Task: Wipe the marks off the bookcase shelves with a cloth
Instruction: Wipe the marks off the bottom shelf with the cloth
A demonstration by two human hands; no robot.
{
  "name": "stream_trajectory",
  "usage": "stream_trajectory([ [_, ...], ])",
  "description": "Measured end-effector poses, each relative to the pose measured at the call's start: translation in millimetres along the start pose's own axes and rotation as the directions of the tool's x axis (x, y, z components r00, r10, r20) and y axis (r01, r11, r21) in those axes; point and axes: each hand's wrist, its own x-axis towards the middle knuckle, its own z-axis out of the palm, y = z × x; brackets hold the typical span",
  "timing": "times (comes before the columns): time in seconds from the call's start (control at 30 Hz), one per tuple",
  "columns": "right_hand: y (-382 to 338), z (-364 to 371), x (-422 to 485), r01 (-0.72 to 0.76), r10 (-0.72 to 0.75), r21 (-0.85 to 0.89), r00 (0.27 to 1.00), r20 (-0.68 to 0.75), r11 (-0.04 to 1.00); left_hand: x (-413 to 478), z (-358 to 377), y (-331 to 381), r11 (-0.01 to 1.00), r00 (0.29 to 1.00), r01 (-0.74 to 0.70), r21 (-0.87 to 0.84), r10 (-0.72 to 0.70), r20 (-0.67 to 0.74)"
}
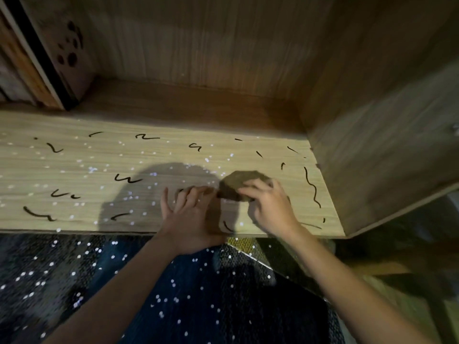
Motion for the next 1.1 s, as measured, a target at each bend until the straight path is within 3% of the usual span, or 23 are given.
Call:
stream_trajectory([
  [0.13,-15,-6,-67,0.077,-0.087,0.148,0.994,0.063,0.986,-18,12,-2,0.999,0.995,-0.002,-0.041,-0.002,-0.098],
  [0.23,-7,-22,-73,-0.072,0.066,0.233,0.997,0.034,0.97,-20,14,0,0.999,0.994,-0.017,0.031,0.02,-0.109],
  [0.33,17,-32,-53,-0.245,0.249,0.075,0.967,-0.052,0.967,-25,14,3,0.997,0.98,-0.035,0.068,0.048,-0.196],
  [0.43,8,-28,-56,-0.338,0.338,-0.071,0.941,-0.011,0.938,-35,23,3,0.986,0.913,-0.071,0.149,0.124,-0.388],
  [0.5,-20,-16,-77,-0.27,0.272,-0.124,0.962,-0.001,0.955,-40,32,3,0.983,0.865,-0.061,0.176,0.14,-0.482],
  [0.6,-57,-8,-105,-0.129,0.126,0.055,0.99,0.068,0.99,-51,45,7,0.987,0.829,-0.069,0.143,0.136,-0.543],
  [0.67,-60,-16,-101,-0.175,0.172,0.121,0.985,0.03,0.977,-57,50,9,0.988,0.829,-0.069,0.139,0.135,-0.543],
  [0.8,-37,-24,-64,-0.284,0.282,-0.005,0.955,-0.089,0.959,-65,53,2,0.992,0.858,0.013,0.125,0.053,-0.51],
  [0.93,-64,-4,-66,-0.151,0.159,-0.12,0.985,0.064,0.981,-77,56,-12,0.988,0.874,0.13,0.08,-0.076,-0.48],
  [1.0,-76,1,-83,-0.04,0.043,-0.041,0.996,0.075,0.998,-81,57,-20,0.987,0.89,0.155,0.035,-0.124,-0.438],
  [1.1,-68,-8,-70,-0.135,0.135,0.033,0.991,-0.004,0.99,-86,55,-32,0.982,0.905,0.184,0.034,-0.156,-0.395],
])
